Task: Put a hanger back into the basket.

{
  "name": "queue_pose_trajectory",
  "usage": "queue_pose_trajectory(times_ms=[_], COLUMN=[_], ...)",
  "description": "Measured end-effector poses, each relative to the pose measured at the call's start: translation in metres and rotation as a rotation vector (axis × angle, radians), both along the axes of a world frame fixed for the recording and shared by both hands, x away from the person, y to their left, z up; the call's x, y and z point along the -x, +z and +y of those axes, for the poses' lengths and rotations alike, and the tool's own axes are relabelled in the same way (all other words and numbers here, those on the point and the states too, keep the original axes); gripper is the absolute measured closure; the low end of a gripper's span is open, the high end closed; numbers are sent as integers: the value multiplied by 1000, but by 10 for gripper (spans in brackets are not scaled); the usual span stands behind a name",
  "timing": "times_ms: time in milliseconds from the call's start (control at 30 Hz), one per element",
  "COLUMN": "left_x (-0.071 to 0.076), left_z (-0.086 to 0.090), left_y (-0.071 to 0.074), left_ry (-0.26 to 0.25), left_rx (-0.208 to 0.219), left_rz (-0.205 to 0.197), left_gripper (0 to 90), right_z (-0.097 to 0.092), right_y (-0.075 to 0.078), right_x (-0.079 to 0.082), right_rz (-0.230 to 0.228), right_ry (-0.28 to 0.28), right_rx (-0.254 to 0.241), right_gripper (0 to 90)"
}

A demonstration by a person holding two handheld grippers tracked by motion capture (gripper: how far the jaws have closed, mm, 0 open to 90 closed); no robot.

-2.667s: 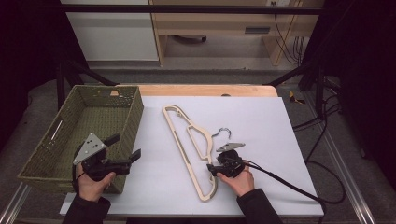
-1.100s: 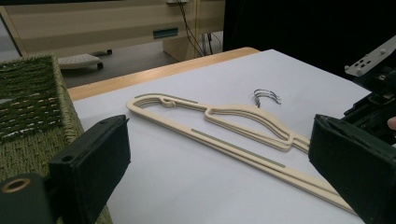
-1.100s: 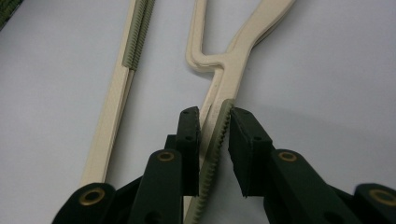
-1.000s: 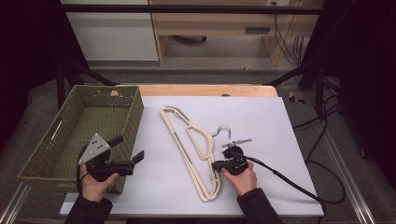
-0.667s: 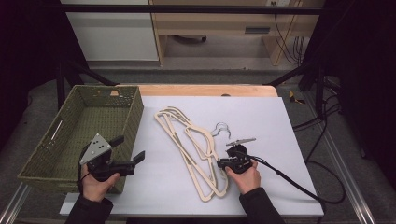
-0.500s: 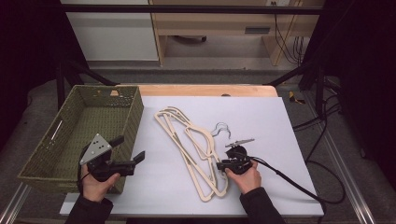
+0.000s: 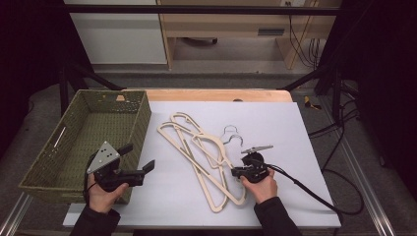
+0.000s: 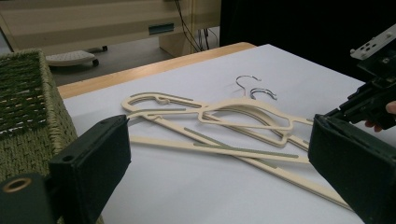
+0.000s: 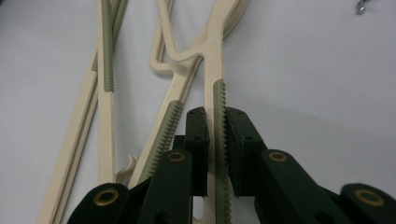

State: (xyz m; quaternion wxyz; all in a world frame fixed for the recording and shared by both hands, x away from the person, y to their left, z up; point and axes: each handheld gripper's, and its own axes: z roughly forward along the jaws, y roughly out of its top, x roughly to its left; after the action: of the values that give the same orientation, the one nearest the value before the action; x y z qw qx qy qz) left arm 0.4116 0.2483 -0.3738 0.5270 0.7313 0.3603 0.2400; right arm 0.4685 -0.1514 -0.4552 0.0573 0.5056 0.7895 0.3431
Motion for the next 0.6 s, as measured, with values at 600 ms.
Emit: queue_pose_trajectory(times_ms=[600], left_x=[-1], left_z=[-34], left_y=[5], left_ry=[-18], left_rx=[-2], left_rz=[45], left_gripper=[75], right_z=[-9], right_y=[25], right_x=[21], right_rz=[-140], right_ry=[71], right_rx=[-65], right_gripper=[824])
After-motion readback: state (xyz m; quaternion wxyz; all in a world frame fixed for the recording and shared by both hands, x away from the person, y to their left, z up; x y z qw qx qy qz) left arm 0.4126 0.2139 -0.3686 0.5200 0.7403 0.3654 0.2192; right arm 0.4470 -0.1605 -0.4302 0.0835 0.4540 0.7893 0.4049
